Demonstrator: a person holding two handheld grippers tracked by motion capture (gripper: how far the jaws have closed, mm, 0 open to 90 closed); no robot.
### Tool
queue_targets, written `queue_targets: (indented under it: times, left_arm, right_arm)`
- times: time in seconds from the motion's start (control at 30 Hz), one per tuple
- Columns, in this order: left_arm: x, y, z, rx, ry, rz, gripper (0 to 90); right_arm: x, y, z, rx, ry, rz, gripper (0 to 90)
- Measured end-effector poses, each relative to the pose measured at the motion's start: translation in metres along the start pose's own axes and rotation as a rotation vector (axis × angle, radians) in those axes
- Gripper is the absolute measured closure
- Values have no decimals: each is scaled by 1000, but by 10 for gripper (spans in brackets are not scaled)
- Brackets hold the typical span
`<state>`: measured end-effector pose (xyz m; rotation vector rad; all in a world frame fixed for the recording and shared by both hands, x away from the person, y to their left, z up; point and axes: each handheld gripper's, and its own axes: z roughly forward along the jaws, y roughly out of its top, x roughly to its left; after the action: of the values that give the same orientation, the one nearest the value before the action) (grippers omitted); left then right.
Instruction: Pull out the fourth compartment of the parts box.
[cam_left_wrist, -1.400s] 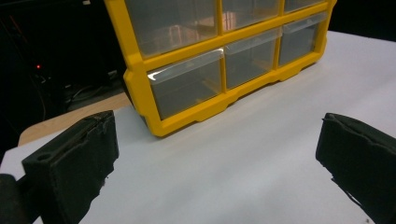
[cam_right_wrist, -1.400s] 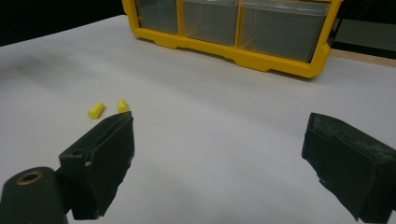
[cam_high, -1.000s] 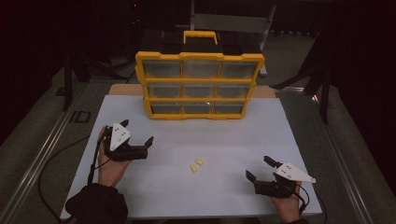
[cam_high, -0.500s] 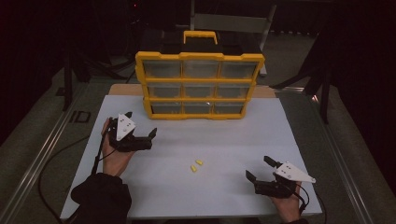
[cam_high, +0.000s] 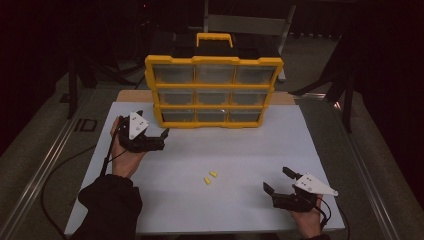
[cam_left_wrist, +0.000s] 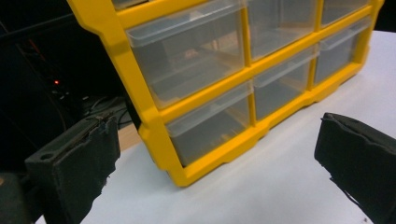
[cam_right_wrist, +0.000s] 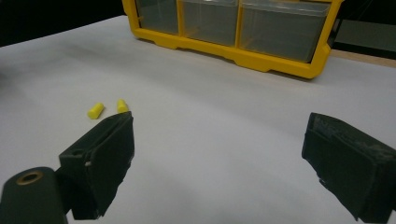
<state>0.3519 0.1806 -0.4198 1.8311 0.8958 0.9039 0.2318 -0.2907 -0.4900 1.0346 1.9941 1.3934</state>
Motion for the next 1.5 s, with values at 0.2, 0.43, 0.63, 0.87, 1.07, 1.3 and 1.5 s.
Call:
queue_targets:
  times: [0.2, 0.43, 0.63, 0.87, 1.07, 1.3, 1.5]
  left_arm:
    - [5, 8, 11, 21, 15, 1, 6]
    - [9, 16, 22, 30, 41, 26, 3]
    - [16, 23, 30, 36, 50, 39, 3]
    - [21, 34, 37, 69, 63, 33, 4]
    - [23, 41, 42, 92, 72, 43, 12]
    - [19, 51, 50, 115, 79, 82, 31]
    - [14, 58, 56, 123, 116, 146, 50]
  right_arm:
    - [0, 0, 0, 0, 1, 1, 90]
    - [0, 0, 1, 2, 1, 0, 91]
    - [0, 0, 1, 2, 3, 1, 90]
    - [0, 0, 1, 1, 4, -1, 90]
    - [0, 0, 1, 1, 6, -2, 90]
    - [0, 0, 2, 2, 8, -2, 91]
    - [0, 0, 2, 0, 10, -2, 91]
